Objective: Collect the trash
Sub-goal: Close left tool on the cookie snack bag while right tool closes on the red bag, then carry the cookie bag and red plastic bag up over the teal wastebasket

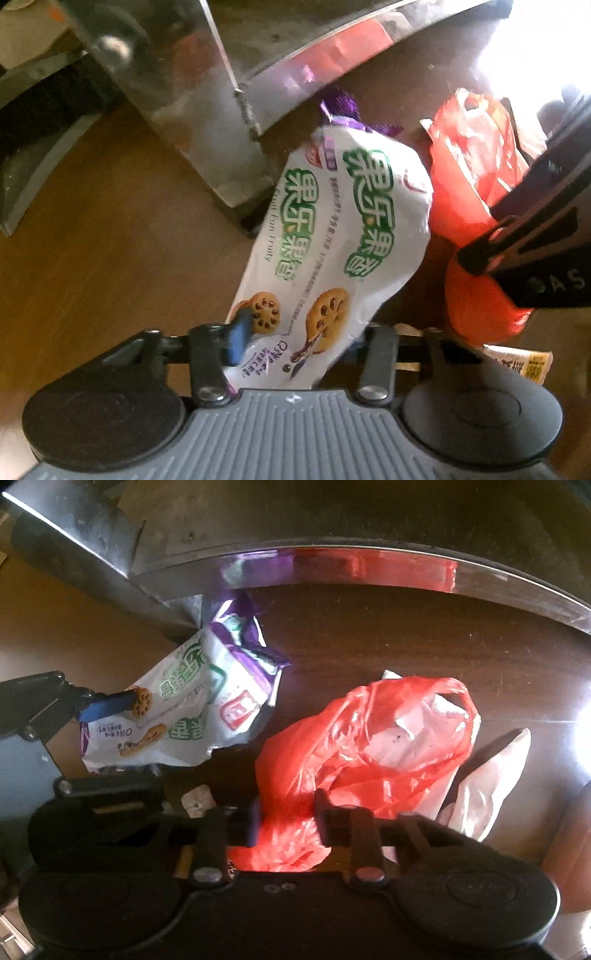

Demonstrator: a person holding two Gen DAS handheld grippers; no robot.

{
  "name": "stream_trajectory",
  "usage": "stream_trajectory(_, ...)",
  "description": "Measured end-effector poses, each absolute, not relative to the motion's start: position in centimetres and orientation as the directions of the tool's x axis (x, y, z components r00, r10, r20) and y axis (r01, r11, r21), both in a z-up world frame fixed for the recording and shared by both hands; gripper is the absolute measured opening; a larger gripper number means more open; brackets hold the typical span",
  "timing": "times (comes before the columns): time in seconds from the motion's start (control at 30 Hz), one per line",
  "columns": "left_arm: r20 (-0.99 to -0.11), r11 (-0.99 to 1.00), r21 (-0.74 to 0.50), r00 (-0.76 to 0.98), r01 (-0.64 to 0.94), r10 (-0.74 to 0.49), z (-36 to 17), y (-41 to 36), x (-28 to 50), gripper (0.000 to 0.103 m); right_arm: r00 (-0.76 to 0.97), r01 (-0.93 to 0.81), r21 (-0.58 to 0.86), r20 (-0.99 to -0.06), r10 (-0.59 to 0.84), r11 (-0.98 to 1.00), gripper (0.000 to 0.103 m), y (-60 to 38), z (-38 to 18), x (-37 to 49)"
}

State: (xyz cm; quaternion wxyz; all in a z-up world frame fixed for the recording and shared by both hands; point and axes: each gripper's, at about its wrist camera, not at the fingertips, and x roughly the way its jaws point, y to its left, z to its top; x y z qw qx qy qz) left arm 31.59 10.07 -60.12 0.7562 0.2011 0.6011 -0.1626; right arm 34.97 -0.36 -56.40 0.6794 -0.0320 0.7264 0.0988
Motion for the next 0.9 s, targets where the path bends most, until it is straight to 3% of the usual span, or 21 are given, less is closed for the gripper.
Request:
stream_trajectory(0.1, -0.97, 0.861, 0.117, 0.244, 0.496, -0.009, -59.6, 10.0, 31.6, 0.022, -0.062, -0.199, 0.082, -0.996, 0.071, 0.977, 0.014, -0.4, -56.1, 34.7)
stream_trajectory(0.27, -0.967, 0.857, 0.108, 0.255, 0.504, -0.029, -58.3, 9.9, 31.2, 0.006, -0.037, -0.215, 0.067, -0.997, 0.06, 0.974, 0.009, -0.5, -54.7, 34.0)
stream_trajectory(0.53, -0.968, 0.839, 0.071, 0.24, 0.54, -0.072, -54.4, 10.8, 29.2, 0.004, 0.022, -0.2, 0.072, -0.997, 0.078, 0.977, 0.007, -2.6, -49.7, 32.9)
stream_trajectory(0.9, -0.948, 0.709, 0.088, 0.278, 0.699, -0.156, -42.2, 9.1, 26.2, 0.004, 0.125, -0.185, 0.1, -0.984, 0.124, 0.978, 0.006, -5.6, -38.0, 30.8)
